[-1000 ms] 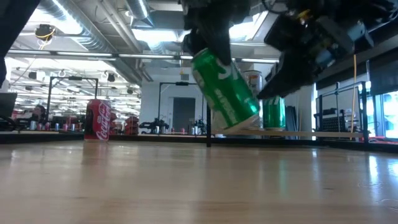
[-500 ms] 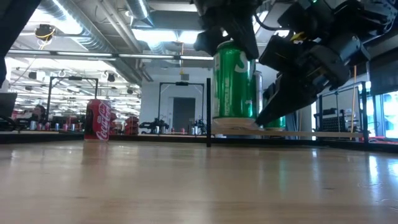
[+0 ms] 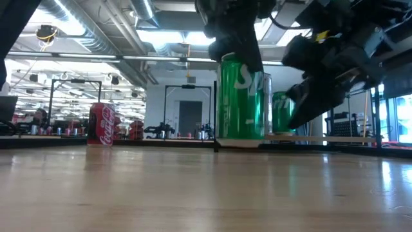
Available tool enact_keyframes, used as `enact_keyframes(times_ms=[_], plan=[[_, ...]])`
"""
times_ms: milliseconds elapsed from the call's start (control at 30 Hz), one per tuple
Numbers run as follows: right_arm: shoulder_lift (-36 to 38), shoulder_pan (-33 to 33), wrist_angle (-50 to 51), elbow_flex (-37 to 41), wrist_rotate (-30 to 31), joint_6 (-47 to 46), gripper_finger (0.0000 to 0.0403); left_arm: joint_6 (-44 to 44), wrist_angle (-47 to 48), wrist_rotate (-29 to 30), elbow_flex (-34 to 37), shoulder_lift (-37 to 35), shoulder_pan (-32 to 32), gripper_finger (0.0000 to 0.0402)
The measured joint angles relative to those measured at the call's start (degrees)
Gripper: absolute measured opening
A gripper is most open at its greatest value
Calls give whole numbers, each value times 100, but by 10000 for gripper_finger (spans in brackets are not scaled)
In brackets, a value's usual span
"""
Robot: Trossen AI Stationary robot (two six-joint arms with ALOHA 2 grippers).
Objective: Place canned beverage on shelf
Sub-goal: Put the green soda can on the shelf aligned with the other green soda can
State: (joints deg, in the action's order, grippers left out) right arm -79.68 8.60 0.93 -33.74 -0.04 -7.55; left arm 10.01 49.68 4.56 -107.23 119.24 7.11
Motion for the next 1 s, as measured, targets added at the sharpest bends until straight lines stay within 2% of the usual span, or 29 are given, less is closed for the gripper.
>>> enact_keyframes(times_ms=[200,433,767,1000], plan=[[544,2,613,0,-15,71,1,-1142,-62,-399,34,-2,-10,265],[560,7,612,0,-410,-170,1,-2234,52,-942,29,297,-8,265],[555,7,611,0,-410,-281,1,-2396,-154,-989,18,370,62,270],[555,7,493,-2,-357,-432,1,-2582,-222,-899,27,372,195,308]])
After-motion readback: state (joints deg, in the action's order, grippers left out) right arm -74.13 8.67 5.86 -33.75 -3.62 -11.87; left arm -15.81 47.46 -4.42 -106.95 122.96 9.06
